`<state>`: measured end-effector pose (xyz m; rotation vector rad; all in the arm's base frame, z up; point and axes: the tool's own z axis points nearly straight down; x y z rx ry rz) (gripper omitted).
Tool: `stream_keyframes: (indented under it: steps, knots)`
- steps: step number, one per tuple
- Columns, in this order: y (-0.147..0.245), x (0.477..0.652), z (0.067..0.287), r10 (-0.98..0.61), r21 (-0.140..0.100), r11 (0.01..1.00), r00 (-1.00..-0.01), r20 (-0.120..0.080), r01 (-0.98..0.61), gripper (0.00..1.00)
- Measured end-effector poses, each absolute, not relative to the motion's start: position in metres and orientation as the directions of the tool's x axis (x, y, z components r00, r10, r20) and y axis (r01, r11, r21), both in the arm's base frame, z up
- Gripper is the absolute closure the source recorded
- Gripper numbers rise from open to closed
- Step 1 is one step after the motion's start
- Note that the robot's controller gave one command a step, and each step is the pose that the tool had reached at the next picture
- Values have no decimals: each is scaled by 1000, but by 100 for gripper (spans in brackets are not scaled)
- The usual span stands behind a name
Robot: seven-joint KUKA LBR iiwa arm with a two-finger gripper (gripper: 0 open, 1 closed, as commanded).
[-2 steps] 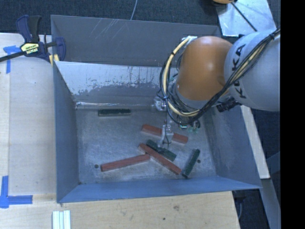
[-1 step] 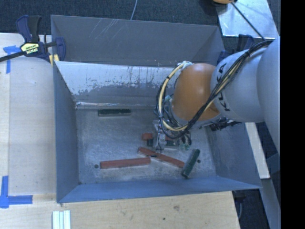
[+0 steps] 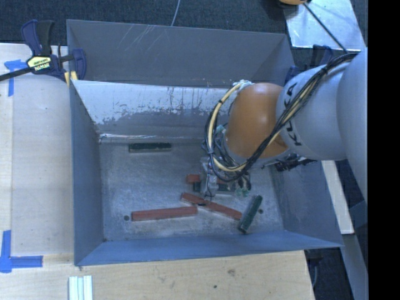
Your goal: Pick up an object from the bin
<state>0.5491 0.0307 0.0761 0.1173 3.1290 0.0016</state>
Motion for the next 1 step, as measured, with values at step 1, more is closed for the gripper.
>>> stream_keyframes:
  steps: [1]
  knots:
    - [14, 565, 112, 61, -2, 998, -998, 4, 61, 100]
